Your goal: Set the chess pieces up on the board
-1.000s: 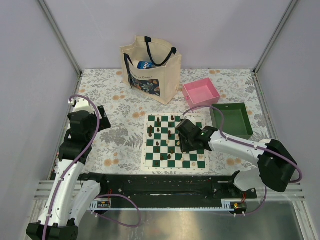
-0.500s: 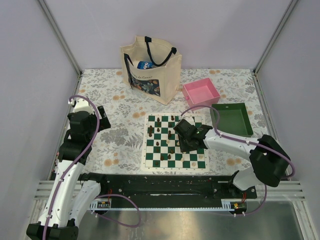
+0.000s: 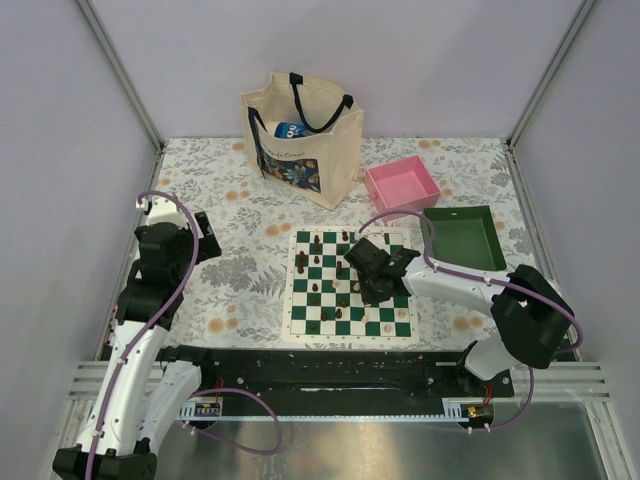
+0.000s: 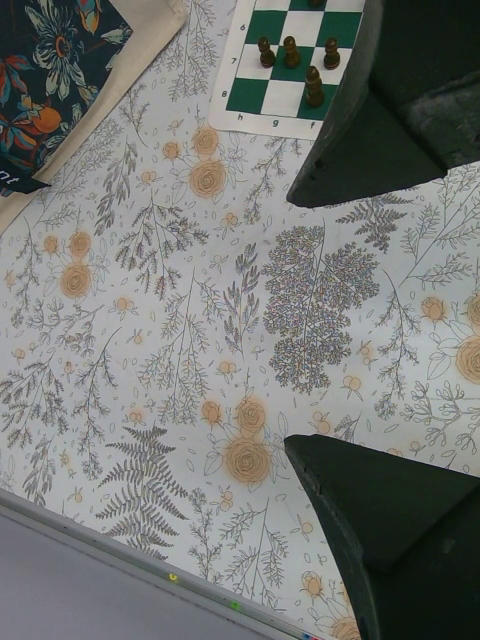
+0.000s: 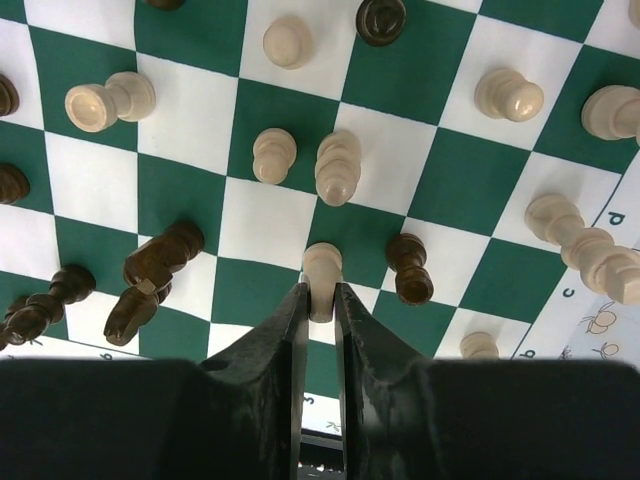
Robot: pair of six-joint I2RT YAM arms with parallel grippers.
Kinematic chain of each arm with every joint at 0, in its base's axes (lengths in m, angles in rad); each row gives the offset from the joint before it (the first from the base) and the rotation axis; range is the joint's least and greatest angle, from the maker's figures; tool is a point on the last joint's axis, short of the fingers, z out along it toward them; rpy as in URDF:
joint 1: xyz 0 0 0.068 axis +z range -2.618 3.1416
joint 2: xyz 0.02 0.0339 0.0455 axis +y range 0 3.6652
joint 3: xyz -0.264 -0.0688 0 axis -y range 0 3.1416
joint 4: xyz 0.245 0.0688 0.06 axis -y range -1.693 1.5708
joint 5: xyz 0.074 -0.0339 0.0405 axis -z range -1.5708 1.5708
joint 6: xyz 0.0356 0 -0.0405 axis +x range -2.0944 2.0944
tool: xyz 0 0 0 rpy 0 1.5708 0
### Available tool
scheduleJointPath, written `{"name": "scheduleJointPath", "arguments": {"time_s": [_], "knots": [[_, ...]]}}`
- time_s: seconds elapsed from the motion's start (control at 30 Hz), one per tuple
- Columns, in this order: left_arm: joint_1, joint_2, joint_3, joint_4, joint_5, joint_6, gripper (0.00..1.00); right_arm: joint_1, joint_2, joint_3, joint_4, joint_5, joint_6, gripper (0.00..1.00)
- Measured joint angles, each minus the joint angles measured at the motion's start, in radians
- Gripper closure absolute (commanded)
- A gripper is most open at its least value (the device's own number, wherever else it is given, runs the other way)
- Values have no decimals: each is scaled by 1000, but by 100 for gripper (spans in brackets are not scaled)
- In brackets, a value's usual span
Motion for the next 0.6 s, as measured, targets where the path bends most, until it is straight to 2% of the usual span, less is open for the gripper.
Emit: {"name": "scheduleJointPath", "arguments": {"time_s": [0.17, 0.43, 0.6], "knots": [[0, 0, 0, 0, 0, 0, 1, 0, -44, 3, -21, 2, -8, 80], [0, 0, 0, 0, 0, 0, 1, -5, -304, 44, -93, 116, -32, 80], [0, -1, 0, 0, 1, 0, 1, -84, -285, 105, -101, 153, -79, 79]]}}
